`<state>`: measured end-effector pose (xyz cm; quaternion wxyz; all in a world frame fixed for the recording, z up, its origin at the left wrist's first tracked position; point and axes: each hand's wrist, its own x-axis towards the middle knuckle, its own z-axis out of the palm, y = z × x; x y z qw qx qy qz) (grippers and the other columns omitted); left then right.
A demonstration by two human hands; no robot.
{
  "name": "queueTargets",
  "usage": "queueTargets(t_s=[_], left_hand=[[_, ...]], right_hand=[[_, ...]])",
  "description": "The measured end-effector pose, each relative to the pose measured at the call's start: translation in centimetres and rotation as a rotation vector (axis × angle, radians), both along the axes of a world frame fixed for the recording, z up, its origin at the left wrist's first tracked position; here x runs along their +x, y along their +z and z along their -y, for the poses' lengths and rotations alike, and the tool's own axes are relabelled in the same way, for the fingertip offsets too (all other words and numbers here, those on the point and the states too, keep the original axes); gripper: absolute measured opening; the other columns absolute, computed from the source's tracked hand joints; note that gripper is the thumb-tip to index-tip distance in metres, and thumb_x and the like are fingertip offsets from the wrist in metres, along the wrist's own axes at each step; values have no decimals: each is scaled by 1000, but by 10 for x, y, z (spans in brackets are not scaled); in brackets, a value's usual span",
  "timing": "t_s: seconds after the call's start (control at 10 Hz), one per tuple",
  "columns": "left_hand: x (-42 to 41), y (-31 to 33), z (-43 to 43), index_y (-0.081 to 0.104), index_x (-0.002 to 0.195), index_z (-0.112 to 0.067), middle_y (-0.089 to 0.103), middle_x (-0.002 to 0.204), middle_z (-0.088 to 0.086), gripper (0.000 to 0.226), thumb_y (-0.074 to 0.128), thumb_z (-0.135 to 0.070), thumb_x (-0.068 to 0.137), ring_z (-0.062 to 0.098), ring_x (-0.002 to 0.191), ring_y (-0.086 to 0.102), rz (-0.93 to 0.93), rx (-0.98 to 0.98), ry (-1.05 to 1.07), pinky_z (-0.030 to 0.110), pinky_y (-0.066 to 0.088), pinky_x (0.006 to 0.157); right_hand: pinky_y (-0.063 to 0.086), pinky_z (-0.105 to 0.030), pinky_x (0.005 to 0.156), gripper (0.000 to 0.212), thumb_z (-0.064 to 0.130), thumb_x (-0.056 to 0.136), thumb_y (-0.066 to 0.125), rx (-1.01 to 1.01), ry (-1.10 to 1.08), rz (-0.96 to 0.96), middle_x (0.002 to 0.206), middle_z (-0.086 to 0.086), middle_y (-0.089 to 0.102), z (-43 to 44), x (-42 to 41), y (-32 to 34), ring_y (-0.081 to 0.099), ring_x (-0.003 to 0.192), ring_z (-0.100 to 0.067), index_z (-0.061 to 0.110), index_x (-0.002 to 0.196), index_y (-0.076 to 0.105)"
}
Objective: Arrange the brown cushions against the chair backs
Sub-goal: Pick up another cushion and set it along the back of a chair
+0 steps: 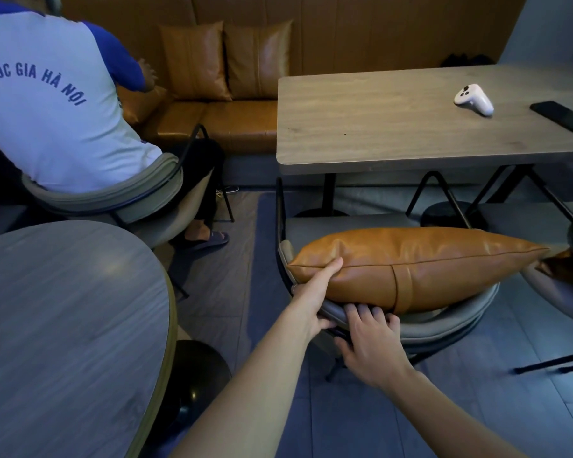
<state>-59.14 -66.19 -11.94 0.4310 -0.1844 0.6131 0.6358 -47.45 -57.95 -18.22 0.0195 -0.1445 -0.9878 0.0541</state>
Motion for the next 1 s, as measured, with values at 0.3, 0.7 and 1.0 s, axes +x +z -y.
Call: queueTargets(t_s=[0.3,0.7,1.0], left_hand=[[2,1,3,36,153,-21,57,143,7,137,92,-72,39,31,125,60,-9,28,-4,47,58,73],[19,4,22,36,156,-18,51,151,5,96,73,-67,82,28,131,52,-173,-70,-137,46,46,99],[10,30,29,60,86,-16,57,89,4,28,67,-43,90,20,82,56,-588,-456,-702,34,42,72]], right_hand=[[46,-48,78,64,41,61,72,-41,-4,124,101,-4,67,-3,0,5,64,92,-31,15,119,61],[30,-45,103,68,36,85,58,-140,60,325,142,-3,47,-11,-2,31,43,129,-30,20,146,32],[41,-41,107,54,39,95,59,-577,31,346,142,-6,59,-43,-5,76,53,131,-30,23,146,50]])
